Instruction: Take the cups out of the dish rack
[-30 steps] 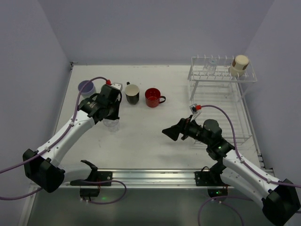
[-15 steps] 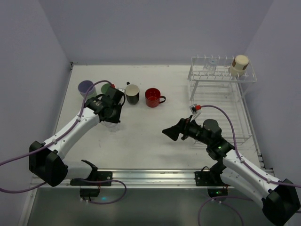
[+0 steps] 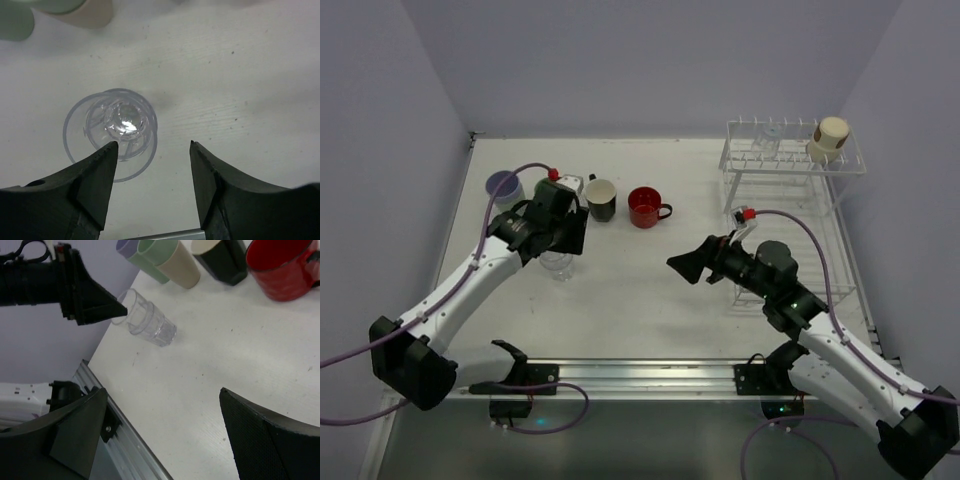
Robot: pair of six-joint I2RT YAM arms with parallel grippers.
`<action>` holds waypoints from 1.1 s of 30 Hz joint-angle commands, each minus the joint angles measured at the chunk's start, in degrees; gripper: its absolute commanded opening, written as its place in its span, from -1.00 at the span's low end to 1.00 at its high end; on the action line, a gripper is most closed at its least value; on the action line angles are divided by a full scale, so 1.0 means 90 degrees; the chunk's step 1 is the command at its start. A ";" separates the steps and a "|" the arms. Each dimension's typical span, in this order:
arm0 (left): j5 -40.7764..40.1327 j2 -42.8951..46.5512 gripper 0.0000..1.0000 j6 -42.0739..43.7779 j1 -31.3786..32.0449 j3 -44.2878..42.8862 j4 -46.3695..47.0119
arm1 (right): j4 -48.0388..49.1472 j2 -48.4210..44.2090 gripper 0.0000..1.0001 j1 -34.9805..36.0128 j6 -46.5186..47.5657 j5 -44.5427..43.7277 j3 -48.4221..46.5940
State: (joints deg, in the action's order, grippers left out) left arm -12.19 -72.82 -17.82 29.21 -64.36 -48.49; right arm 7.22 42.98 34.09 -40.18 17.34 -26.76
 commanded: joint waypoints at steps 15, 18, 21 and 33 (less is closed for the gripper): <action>0.2380 0.4135 0.64 0.0008 0.0006 0.2423 0.3708 | -0.3203 0.1950 0.47 -0.1687 0.2804 -0.3948 -0.5676; 0.2389 0.4282 0.64 0.0076 -0.0003 0.2805 0.3855 | -0.3458 0.2866 0.81 -0.1854 0.3116 -0.4347 -0.6458; 0.2516 0.4282 0.64 0.0203 -0.0004 0.2737 0.3786 | -0.3605 0.3658 0.98 -0.1990 0.3351 -0.4641 -0.7054; 0.2750 0.4175 0.64 0.0301 -0.0013 0.2737 0.3757 | -0.3762 0.5351 0.85 -0.2644 0.3557 -0.4848 -0.7954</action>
State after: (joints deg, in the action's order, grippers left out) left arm 10.87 -35.11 -16.69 29.28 -38.54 -17.15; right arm -26.22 90.96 10.96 -10.15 -24.58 -94.91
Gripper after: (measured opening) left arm 0.821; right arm 0.927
